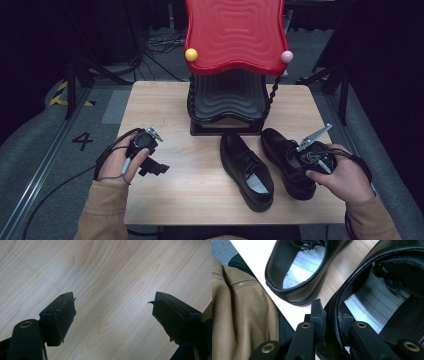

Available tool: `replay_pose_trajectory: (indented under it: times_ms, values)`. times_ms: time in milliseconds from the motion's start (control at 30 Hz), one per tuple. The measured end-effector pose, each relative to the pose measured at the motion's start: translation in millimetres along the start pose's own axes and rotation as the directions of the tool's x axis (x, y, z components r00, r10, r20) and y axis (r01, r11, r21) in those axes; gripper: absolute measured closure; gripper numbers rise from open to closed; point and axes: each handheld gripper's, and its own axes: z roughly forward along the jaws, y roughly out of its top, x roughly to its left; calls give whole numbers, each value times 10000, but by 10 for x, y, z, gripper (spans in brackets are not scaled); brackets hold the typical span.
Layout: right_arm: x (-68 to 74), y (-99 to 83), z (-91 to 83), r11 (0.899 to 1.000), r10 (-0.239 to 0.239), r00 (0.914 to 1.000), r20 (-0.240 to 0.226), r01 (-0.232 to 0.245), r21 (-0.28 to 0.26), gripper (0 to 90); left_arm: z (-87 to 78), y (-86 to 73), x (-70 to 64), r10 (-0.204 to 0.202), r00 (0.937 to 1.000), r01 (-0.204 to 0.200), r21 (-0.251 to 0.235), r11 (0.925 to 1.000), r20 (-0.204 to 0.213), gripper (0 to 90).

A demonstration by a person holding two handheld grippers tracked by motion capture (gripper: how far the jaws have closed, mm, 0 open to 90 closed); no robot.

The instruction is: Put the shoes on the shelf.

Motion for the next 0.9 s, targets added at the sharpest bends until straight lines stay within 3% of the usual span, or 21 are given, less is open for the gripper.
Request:
replay_pose_trajectory:
  times_ms: [100, 367, 433, 467, 500, 667, 800, 900]
  values:
    - [50, 32, 20, 9996, -272, 9995, -181, 270, -127, 791, 22, 11, -9, 64, 10000, -64, 114, 9999, 23, 190]
    - [143, 92, 64, 9967, -807, 9967, -34, 807, 57, 790, 21, 4, 3, 5, 10000, -6, 75, 10000, 46, 191]
    - [173, 109, 75, 9931, -1170, 9925, -357, 1169, -64, 789, 23, 4, 4, 23, 10000, -24, 107, 9999, 48, 192]
    - [173, 109, 75, 9931, -1170, 9925, -357, 1169, -64, 789, 23, 4, 4, 23, 10000, -24, 107, 9999, 48, 192]
    - [190, 131, 93, 9889, -1482, 9883, -360, 1479, -105, 787, 24, 5, 1, 17, 10000, -18, 113, 9999, 38, 192]
    - [126, 162, 219, 9768, -2136, 9769, 50, 2135, 159, 789, 26, 6, -4, 28, 10000, -29, 123, 9999, 54, 191]
    - [122, 168, 259, 9728, -2302, 9731, -104, 2304, 244, 788, 28, 7, 2, -12, 10000, 12, 133, 9999, -2, 191]
    - [115, 161, 283, 9743, -2206, 9753, -60, 2206, 456, 789, 36, 15, -12, 5, 10000, -5, 167, 9999, 23, 191]
